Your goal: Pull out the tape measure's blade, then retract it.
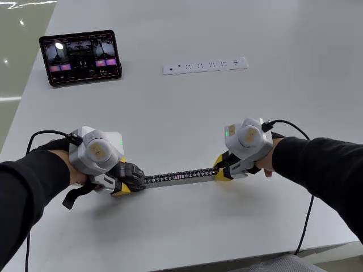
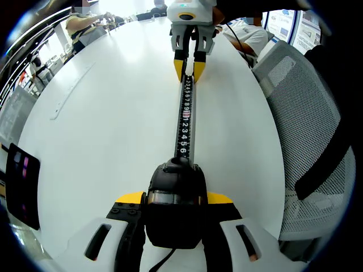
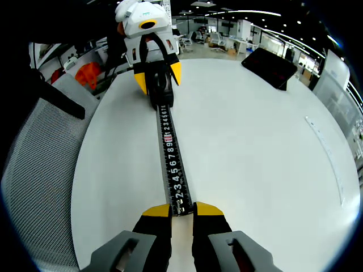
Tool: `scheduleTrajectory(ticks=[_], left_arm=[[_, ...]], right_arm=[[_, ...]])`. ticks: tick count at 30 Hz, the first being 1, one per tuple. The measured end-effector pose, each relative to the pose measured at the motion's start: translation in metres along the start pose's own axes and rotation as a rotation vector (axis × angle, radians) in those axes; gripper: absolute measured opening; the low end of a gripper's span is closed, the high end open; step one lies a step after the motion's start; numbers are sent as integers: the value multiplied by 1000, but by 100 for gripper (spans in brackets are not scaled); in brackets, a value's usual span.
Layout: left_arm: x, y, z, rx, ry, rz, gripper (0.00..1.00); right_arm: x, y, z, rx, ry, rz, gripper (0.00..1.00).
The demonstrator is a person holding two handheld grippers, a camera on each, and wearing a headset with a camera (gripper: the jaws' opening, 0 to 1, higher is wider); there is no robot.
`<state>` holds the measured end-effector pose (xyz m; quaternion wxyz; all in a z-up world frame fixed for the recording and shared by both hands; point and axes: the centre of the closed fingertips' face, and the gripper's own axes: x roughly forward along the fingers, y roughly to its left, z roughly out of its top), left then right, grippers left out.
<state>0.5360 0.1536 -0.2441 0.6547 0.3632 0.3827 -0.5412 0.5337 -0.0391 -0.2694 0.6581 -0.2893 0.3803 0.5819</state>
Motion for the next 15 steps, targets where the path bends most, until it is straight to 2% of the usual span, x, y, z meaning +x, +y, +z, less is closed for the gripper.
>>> scheduleTrajectory(ticks=[15], left_arm=[[-1, -1, 1, 0, -2, 2, 33]], right_arm=[[-5, -2, -7, 2, 9, -7, 9]])
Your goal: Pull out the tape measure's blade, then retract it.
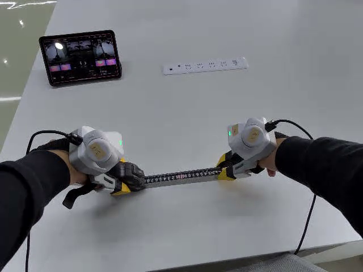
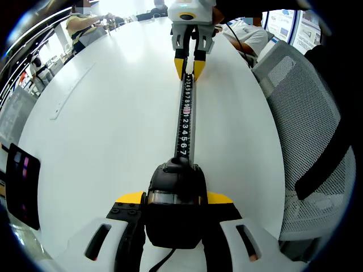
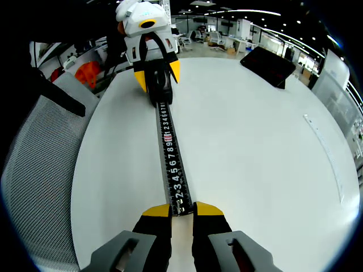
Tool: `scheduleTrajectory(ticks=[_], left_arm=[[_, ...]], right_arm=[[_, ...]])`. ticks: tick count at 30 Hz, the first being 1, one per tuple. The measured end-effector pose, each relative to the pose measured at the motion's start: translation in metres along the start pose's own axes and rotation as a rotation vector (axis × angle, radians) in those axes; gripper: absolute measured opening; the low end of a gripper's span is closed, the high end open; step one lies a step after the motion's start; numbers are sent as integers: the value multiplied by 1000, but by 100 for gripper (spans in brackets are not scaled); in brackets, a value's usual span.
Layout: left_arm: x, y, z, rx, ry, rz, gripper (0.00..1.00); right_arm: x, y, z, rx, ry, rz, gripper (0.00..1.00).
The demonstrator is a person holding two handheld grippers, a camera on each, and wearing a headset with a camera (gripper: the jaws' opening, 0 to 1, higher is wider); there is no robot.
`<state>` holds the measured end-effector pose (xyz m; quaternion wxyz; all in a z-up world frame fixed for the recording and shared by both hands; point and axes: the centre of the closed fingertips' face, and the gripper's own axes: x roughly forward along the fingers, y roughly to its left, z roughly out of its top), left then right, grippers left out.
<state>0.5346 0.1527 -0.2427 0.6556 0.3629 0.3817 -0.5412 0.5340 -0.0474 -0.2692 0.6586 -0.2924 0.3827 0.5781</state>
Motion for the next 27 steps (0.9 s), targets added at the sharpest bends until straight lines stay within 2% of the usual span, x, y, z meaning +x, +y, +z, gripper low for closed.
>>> scheduleTrajectory(ticks=[27], left_arm=[[1, 1, -1, 0, -2, 1, 33]], right_arm=[[-6, 0, -10, 4, 15, -1, 9]])
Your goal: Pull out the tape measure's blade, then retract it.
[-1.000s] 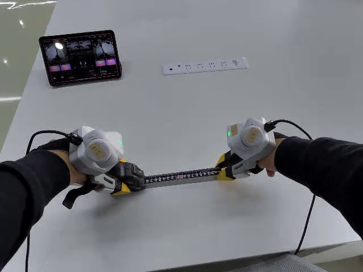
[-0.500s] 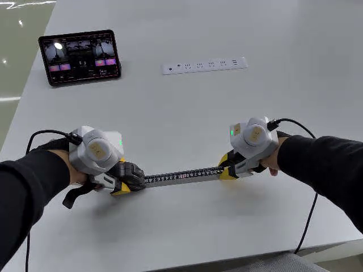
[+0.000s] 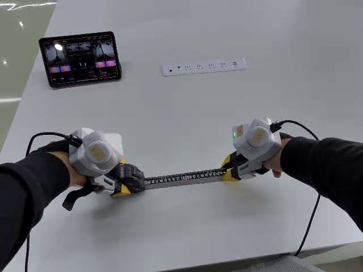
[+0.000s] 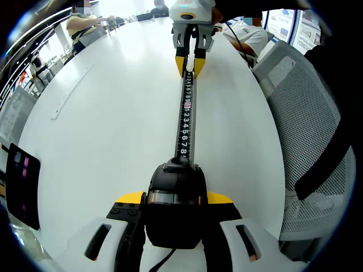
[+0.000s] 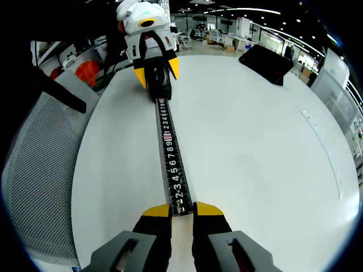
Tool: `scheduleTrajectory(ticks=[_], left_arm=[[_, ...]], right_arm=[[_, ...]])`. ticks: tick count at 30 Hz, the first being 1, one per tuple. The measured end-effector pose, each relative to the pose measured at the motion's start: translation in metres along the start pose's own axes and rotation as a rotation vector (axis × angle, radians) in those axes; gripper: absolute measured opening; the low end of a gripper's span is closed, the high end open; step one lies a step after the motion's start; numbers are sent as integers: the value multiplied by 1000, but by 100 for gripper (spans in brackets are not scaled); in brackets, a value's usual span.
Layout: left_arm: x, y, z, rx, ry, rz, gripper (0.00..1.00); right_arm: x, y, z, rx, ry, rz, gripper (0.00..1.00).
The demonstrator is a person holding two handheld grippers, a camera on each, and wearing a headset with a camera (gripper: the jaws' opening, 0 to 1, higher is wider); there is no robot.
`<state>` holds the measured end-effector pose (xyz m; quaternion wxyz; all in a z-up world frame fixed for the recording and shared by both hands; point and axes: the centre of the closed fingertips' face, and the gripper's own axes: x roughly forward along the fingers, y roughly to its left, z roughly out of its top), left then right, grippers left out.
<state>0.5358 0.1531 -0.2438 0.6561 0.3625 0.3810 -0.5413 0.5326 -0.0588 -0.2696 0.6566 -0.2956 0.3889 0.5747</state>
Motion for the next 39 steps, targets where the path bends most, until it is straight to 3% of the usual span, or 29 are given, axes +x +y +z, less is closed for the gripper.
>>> scheduleTrajectory(ticks=[39], left_arm=[[0, -1, 0, 1, 3, -1, 33]], right_arm=[[-11, -3, -17, 12, 16, 0, 9]])
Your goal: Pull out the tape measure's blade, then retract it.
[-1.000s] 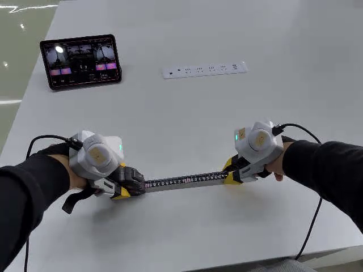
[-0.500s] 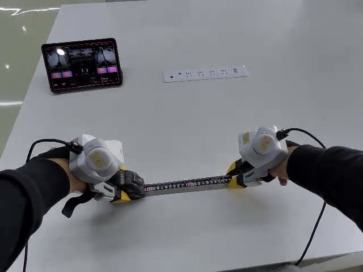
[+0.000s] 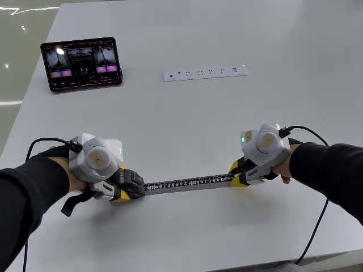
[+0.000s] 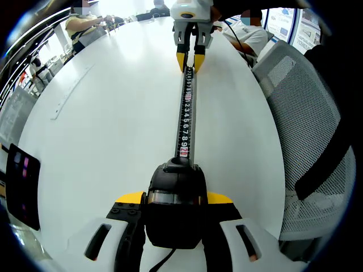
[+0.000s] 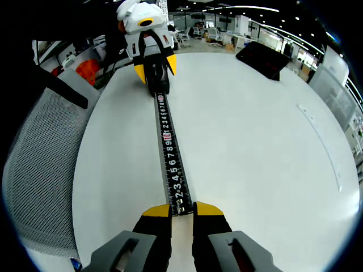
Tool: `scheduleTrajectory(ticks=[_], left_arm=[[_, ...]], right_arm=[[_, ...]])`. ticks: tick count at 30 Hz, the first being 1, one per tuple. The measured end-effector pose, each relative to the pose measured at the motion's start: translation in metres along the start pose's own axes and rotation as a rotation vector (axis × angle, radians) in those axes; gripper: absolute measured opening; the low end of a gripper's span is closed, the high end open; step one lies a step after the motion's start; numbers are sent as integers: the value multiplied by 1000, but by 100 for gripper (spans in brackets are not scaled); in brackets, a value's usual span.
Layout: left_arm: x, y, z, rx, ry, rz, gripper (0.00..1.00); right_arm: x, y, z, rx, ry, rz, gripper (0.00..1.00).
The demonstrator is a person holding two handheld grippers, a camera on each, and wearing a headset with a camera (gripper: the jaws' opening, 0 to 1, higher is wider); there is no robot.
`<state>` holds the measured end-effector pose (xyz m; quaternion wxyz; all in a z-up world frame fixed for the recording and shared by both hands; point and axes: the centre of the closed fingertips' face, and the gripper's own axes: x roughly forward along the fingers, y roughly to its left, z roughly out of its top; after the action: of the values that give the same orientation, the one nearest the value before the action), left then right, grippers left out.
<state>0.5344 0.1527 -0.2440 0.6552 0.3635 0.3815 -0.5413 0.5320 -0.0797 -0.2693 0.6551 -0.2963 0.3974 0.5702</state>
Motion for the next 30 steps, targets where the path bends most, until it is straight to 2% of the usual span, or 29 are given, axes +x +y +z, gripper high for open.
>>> scheduleTrajectory(ticks=[30], left_arm=[[-1, 2, 0, -1, 1, 3, 33]], right_arm=[[-7, -4, -10, 17, 4, -10, 9]])
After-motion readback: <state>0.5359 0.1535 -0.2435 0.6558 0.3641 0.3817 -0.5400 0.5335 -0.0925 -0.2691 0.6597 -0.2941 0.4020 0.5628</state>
